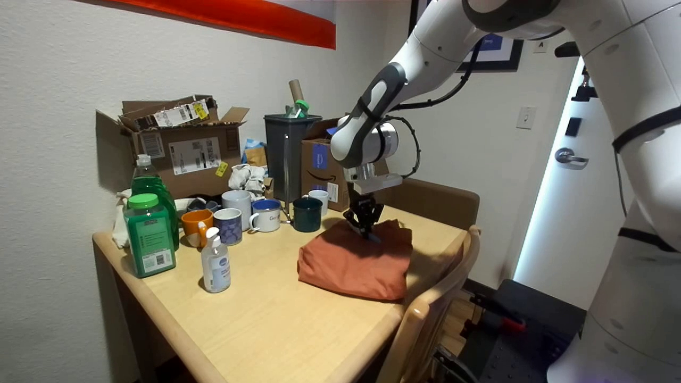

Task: Take the object and roll it on the cloth on the table

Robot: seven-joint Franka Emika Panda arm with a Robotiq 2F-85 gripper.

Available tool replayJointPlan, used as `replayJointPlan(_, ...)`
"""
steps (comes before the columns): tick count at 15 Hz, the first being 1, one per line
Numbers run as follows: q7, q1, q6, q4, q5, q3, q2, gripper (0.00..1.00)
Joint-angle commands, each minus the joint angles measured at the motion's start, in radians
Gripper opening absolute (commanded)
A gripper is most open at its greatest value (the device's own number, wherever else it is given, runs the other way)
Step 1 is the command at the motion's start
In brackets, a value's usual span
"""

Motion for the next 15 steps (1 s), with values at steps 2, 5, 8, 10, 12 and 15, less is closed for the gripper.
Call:
replayJointPlan(2, 0.002, 0.060, -0.035, 0.005, -0.044, 0.028, 0.021, 0.03)
replayJointPlan(5, 0.002, 0.104, -0.060, -0.002, -0.077, 0.047, 0.027, 0.03)
replayJointPlan(8, 0.003, 0.150, -0.077, -0.008, -0.111, 0.067, 0.048, 0.03)
replayJointPlan(10, 0.004, 0.176, -0.077, -0.015, -0.135, 0.074, 0.055, 0.03)
replayJointPlan(12, 0.004, 0.195, -0.075, -0.031, -0.153, 0.080, 0.041, 0.03)
replayJointPlan(15, 0.008, 0.220, -0.071, -0.060, -0.163, 0.097, 0.023, 0.03)
